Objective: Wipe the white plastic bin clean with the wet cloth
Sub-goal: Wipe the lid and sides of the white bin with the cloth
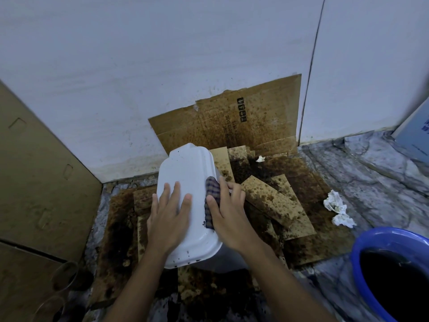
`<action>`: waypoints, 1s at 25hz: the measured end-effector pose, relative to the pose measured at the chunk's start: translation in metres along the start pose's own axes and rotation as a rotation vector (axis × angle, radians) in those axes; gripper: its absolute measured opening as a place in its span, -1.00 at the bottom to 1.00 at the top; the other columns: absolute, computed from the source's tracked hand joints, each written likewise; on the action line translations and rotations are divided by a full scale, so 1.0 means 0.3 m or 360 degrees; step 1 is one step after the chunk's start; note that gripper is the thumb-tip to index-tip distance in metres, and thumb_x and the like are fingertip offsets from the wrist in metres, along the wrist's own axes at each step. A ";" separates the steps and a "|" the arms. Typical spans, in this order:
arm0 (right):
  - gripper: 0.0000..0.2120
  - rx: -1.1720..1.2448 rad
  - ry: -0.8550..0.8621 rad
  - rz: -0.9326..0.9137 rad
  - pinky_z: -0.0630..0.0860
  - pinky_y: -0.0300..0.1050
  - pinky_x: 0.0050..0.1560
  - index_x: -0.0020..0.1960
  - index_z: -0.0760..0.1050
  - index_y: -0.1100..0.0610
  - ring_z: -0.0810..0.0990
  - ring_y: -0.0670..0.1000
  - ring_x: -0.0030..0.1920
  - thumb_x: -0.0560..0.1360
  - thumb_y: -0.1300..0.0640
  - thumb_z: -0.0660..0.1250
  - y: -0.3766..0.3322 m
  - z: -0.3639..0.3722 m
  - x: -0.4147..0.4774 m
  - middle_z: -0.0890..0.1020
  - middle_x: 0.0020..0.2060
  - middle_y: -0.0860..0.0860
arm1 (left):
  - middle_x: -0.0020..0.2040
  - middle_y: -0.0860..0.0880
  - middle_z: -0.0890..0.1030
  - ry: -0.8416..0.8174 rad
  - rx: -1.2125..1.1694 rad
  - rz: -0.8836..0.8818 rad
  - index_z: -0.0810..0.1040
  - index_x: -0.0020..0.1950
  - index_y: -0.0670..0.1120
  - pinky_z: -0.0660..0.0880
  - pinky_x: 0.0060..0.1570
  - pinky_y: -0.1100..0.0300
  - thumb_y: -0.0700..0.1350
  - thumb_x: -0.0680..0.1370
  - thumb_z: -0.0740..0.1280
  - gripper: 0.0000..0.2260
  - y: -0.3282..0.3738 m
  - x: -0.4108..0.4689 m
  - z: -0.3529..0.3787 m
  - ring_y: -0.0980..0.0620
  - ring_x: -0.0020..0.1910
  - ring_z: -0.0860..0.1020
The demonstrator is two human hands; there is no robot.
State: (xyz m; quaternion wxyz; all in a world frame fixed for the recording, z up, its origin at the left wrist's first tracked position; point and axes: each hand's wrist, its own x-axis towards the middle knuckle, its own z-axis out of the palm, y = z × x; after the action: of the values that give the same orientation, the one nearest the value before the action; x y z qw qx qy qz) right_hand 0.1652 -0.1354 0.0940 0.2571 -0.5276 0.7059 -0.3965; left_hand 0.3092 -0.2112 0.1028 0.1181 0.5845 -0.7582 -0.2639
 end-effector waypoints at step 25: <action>-0.36 -0.0164 -0.0215 -0.0344 0.15 -0.10 0.47 0.64 -0.13 0.05 -0.08 -0.06 0.52 0.64 0.05 0.05 -0.075 -0.124 0.027 -0.17 0.54 -0.24 | 0.07 0.07 0.70 0.0171 -0.1079 0.0303 0.62 0.22 -0.01 0.61 0.10 0.16 -0.03 0.57 0.42 -0.76 0.104 -0.059 -0.017 0.15 0.10 0.64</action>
State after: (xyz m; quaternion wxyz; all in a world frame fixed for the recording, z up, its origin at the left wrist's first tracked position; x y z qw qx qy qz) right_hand 0.1458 -0.1351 0.1336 0.2324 -0.6386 0.6455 -0.3485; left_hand 0.2909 -0.1901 0.1261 0.3691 0.4518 -0.6714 -0.4571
